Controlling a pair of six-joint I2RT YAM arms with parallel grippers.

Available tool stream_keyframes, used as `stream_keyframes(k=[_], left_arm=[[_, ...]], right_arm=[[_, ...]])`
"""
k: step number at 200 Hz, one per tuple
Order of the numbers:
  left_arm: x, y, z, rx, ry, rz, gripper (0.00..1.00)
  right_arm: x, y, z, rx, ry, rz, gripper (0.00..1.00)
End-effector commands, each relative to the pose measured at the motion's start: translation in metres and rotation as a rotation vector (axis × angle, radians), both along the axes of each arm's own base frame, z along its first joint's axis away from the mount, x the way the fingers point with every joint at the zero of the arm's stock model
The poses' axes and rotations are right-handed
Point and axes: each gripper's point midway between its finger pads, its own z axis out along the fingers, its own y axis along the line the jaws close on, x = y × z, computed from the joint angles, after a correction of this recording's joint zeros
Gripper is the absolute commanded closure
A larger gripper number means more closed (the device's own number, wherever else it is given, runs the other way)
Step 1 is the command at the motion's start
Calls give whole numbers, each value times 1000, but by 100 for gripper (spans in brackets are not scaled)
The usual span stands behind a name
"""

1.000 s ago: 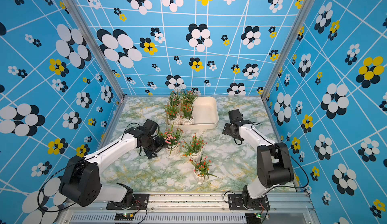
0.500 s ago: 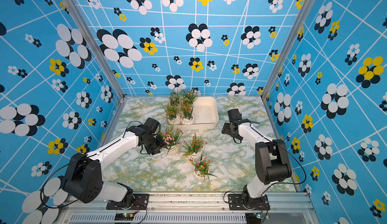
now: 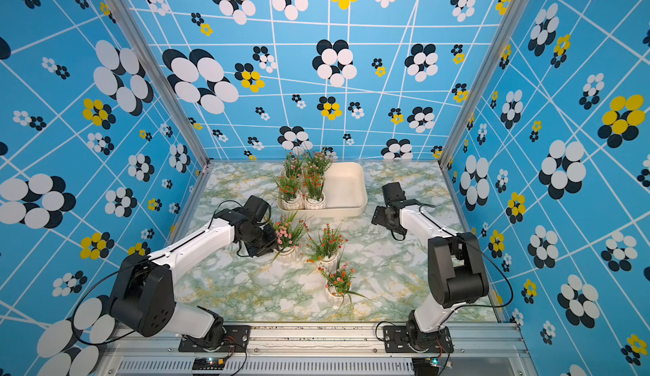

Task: Put the potted gypsophila into the storage box
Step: Pick up the baby's breath potted plant from the center of the board.

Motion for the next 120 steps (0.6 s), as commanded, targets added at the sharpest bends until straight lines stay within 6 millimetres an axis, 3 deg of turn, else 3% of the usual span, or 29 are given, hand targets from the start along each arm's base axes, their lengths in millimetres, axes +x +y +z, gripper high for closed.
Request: stream_keyframes(k=[1, 100, 120], left_arm=[[-3, 7, -4, 53, 21, -12, 80], [0, 10, 3, 86, 3, -61, 100], [2, 11, 7, 94, -4, -70, 100]], right_arm=[[4, 1, 0, 10, 5, 2, 16], [8, 6, -1, 34, 11, 5, 17], [9, 7, -2, 38, 14, 6, 17]])
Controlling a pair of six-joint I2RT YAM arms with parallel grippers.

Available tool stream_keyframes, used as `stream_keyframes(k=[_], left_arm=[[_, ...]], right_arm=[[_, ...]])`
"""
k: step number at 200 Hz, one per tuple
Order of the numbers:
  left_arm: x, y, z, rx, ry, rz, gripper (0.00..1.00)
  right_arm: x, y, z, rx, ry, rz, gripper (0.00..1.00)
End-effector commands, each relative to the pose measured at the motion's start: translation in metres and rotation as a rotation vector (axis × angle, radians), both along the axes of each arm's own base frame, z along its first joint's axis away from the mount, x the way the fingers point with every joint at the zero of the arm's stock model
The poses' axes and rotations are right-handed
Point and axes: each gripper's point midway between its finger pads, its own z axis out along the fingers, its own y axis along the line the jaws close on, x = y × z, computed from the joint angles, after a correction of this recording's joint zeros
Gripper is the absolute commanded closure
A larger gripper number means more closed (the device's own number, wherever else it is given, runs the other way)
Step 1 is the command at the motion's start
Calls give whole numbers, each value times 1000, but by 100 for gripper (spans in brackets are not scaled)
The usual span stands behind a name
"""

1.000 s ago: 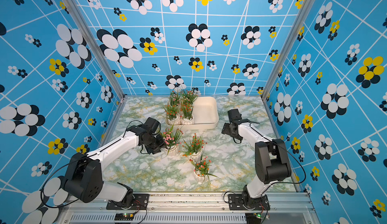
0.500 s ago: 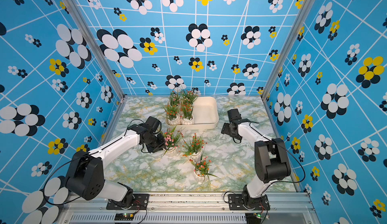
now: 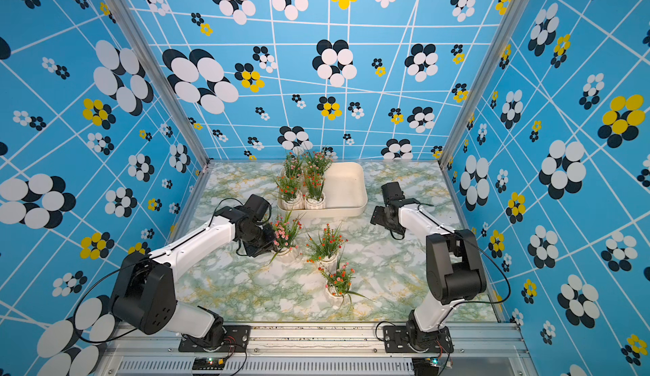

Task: Put the potted gypsophila into the storage box
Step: Pick up the baby's breath potted plant from the center of the board.

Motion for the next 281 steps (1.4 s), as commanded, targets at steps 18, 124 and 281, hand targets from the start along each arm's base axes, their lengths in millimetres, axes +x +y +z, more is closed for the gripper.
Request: stream_keyframes(k=[18, 124, 281], left_arm=[[7, 4, 12, 47, -26, -46, 100], [29, 7, 58, 140, -102, -181, 100], [141, -140, 155, -2, -383, -568, 100]], right_arm=[[7, 2, 3, 19, -1, -3, 17], [9, 5, 5, 31, -5, -2, 17], [3, 4, 21, 27, -29, 19, 17]])
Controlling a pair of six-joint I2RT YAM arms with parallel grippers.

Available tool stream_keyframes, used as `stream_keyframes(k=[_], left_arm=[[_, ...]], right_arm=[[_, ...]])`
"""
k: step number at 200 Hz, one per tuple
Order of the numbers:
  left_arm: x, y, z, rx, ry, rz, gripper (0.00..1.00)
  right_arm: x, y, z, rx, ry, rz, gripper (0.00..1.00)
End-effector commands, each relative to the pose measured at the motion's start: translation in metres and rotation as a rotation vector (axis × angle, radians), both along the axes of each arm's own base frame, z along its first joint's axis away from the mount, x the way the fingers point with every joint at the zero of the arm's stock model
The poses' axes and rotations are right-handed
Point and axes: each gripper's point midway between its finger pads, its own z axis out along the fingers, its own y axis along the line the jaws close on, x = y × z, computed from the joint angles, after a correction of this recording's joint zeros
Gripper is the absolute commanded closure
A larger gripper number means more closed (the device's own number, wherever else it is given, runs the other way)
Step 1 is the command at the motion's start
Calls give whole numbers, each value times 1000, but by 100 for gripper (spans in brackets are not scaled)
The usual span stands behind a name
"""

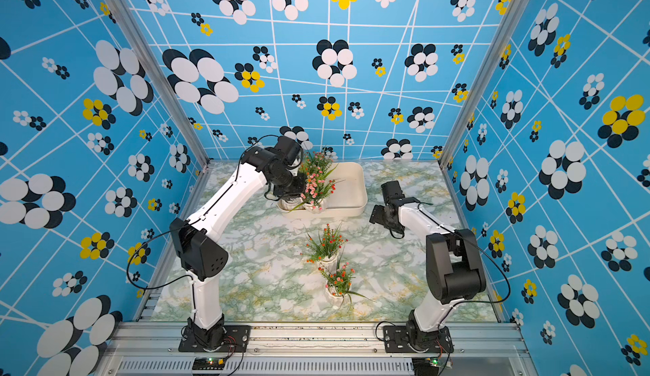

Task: Put the potted gypsophila into the storage box
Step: Pick up the baby's breath potted plant from the center of the board, then place the baby's breath potted plant at the storage box.

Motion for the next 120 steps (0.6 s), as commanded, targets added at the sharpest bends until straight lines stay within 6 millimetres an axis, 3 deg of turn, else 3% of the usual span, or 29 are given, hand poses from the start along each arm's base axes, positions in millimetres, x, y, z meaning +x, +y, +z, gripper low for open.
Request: stream_keyframes(k=[1, 56, 120], left_arm=[[12, -23, 15, -54, -51, -53, 100], [48, -61, 6, -118, -94, -61, 100], [71, -73, -28, -113, -89, -30, 100]], right_arm=[[1, -2, 16, 0, -24, 6, 17], [1, -1, 20, 3, -29, 11, 17], [-1, -6, 23, -8, -26, 16, 17]])
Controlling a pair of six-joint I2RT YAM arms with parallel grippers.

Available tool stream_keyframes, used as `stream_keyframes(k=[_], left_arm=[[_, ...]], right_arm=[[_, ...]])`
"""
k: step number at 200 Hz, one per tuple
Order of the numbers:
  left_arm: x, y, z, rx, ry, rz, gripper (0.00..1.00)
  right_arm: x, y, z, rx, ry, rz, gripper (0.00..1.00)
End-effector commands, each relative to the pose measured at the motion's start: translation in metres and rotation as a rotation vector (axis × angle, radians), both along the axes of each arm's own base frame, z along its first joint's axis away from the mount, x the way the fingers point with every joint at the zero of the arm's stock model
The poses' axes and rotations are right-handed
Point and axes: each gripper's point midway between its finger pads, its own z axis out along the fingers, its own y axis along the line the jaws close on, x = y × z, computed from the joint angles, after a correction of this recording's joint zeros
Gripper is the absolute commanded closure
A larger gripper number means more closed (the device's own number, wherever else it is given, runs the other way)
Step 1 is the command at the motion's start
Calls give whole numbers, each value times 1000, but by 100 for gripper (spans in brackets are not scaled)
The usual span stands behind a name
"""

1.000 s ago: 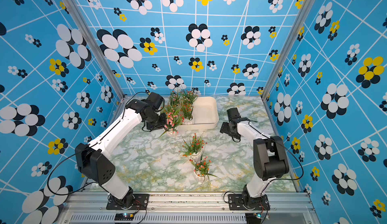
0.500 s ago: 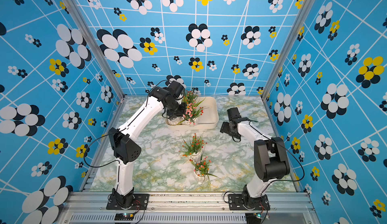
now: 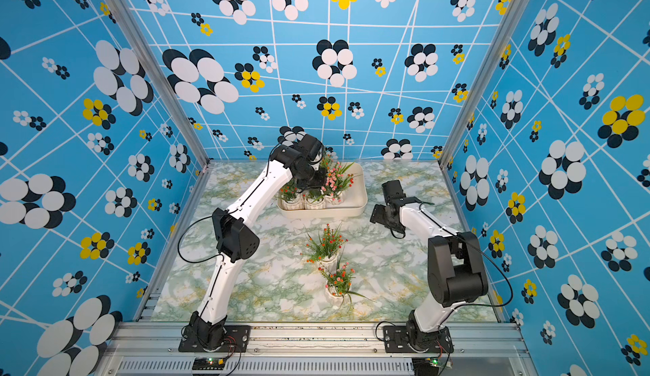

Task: Put the potted gypsophila into the storage box
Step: Place the baby's breath potted plant at the storage box.

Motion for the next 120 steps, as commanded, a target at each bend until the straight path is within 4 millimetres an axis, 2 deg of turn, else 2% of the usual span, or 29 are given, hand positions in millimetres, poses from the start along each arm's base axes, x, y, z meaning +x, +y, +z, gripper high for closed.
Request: stream_keyframes(k=[1, 39, 120], left_arm=[[13, -14, 8, -55, -49, 5, 100], [17, -18, -8, -45, -36, 5, 100], [15, -10, -53, 55, 27, -12, 100]], right_arm=[[2, -4, 17, -3, -25, 8, 17], [0, -5, 15, -1, -19, 8, 17], [2, -4, 8, 10, -4, 12, 17]])
